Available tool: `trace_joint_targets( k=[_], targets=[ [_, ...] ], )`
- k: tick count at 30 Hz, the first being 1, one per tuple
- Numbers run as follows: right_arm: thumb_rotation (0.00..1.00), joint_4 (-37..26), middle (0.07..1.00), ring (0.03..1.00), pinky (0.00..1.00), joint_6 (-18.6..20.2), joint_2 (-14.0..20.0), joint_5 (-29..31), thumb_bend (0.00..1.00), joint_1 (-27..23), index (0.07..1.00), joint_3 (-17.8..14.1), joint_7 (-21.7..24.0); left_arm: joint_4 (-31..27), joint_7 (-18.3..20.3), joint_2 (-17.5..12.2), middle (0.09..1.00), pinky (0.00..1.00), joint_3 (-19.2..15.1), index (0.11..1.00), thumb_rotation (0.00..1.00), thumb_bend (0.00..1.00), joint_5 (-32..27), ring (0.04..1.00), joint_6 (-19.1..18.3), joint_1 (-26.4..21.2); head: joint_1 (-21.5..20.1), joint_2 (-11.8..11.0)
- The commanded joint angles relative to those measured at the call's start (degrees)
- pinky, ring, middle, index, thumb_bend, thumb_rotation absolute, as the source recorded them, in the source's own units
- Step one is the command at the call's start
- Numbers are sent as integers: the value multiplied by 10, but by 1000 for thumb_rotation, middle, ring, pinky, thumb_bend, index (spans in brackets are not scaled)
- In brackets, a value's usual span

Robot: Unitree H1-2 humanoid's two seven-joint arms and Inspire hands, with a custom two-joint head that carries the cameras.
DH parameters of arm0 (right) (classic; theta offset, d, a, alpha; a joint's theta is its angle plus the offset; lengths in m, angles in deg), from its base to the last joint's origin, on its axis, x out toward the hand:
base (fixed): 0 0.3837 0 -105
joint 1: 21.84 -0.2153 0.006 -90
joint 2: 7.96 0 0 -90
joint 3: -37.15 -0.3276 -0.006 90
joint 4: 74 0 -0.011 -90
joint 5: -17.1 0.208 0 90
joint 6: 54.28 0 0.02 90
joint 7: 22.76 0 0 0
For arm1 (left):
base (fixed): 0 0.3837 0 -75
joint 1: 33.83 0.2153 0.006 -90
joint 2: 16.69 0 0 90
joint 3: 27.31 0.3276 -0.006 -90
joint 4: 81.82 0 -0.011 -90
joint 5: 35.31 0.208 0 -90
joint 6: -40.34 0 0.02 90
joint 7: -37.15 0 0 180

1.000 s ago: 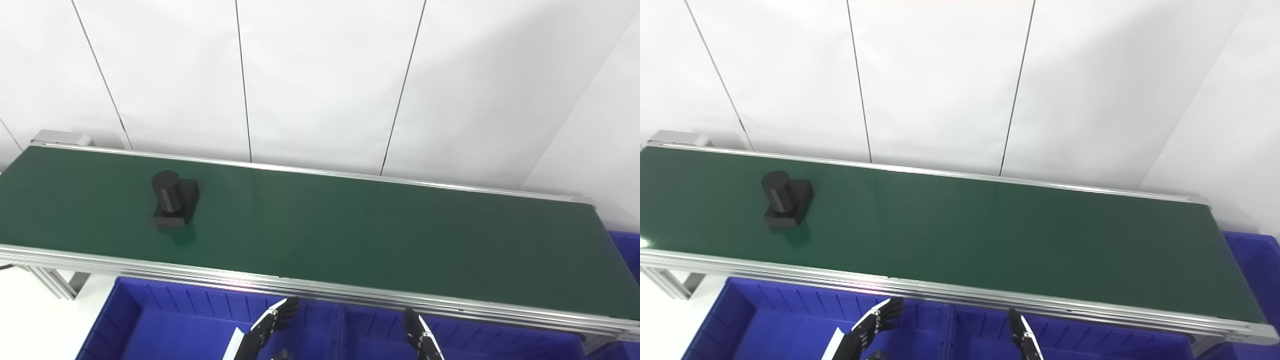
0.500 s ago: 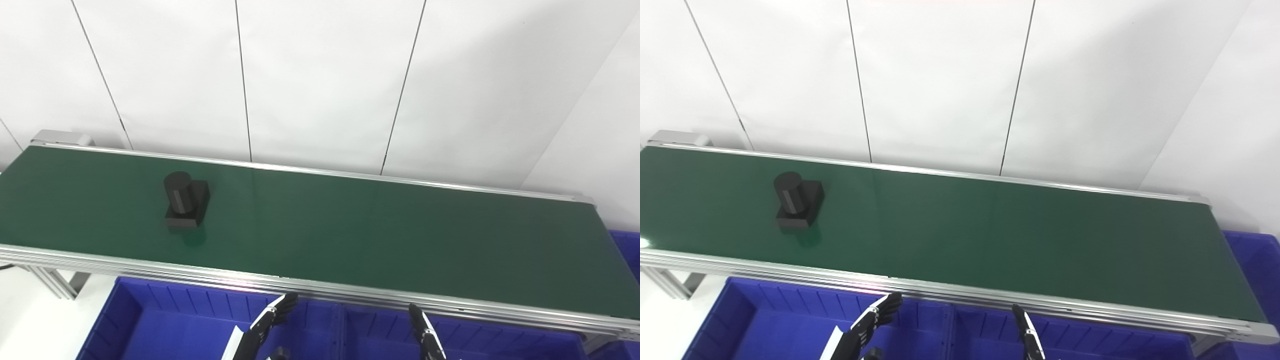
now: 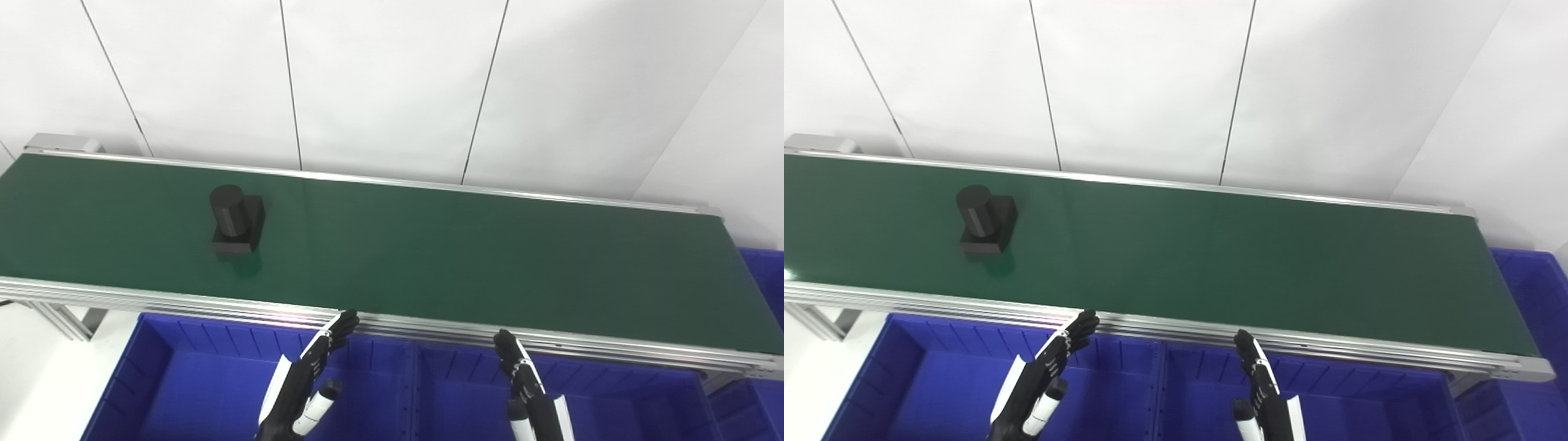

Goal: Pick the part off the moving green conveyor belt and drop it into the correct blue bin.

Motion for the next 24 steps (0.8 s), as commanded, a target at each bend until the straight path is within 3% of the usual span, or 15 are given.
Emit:
trace_joint_targets(
  k=[1, 15, 21, 24],
  targets=[
    [930, -14, 917, 948, 979, -30, -5, -3, 781, -3, 922, -3, 4, -20, 9, 7, 884, 875, -9, 881, 987, 738, 2, 891, 17, 0, 0, 0],
    [919, -11, 928, 958, 969, -30, -12, -5, 757, -5, 919, -10, 11, -21, 37, 20, 881, 866, -34, 878, 971, 721, 6, 887, 17, 6, -6, 0],
    [927, -5, 925, 953, 966, -30, -13, -24, 809, -7, 930, -10, 4, -11, 40, 22, 868, 856, -37, 870, 959, 691, 3, 875, 17, 6, 2, -18],
    [923, -5, 922, 944, 959, -30, -14, -29, 835, -7, 928, -10, -3, -4, 33, 21, 858, 839, -32, 863, 960, 707, 14, 860, 17, 6, 30, -32]
  ],
)
